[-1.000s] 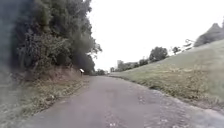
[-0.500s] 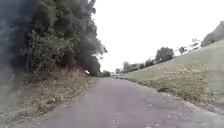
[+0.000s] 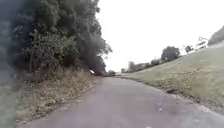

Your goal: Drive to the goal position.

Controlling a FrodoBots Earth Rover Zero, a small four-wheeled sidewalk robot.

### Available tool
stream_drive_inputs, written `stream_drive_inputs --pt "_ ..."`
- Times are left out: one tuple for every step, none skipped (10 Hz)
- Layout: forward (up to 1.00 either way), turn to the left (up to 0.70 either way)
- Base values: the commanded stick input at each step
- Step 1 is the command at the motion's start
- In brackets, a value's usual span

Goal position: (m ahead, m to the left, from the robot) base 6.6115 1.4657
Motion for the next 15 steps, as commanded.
stream_drive_inputs --pt "0.45 0.0" --pt "0.45 0.0" --pt "0.45 0.0" --pt "0.45 0.0" --pt "0.45 0.0" --pt "0.45 -0.01" --pt "0.45 -0.08" --pt "0.45 -0.14" --pt "0.45 -0.01" --pt "0.45 -0.01" --pt "0.45 0.0" --pt "0.45 0.0" --pt "0.45 0.0" --pt "0.45 0.0" --pt "0.45 0.0"
